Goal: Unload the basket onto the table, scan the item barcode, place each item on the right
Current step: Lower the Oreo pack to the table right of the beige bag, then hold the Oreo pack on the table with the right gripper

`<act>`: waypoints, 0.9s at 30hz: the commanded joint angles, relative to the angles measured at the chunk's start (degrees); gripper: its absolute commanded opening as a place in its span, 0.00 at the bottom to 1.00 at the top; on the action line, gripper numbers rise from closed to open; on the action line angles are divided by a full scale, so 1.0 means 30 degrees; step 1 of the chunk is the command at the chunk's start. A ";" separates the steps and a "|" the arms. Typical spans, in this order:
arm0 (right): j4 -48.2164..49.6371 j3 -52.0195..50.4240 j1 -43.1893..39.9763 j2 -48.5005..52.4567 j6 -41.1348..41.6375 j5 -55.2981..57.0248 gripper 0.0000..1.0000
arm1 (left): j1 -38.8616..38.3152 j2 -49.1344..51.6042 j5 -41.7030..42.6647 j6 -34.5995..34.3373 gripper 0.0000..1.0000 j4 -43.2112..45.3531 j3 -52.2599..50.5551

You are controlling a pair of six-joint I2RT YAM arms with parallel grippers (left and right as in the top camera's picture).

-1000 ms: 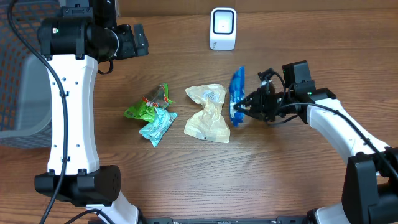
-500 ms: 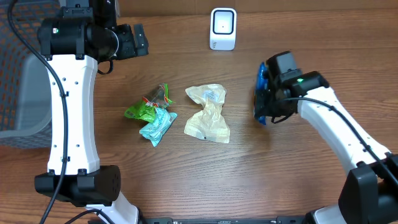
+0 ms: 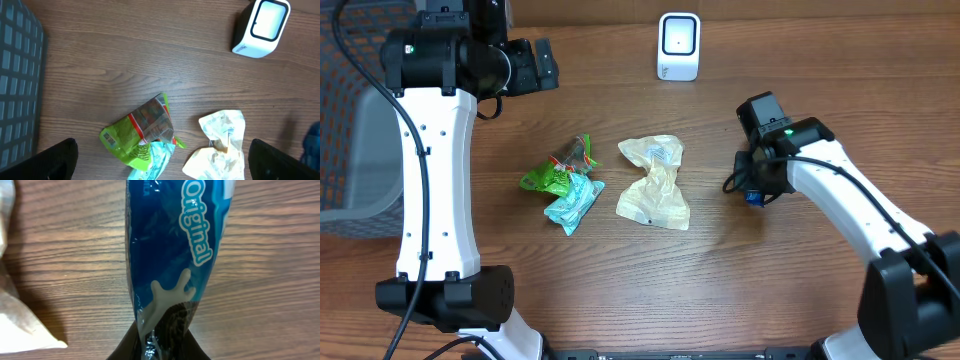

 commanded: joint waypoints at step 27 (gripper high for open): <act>0.2353 0.0015 -0.0874 0.0561 -0.0510 -0.5581 0.48 | 0.0000 -0.0321 0.0124 -0.0262 1.00 0.0051 0.0044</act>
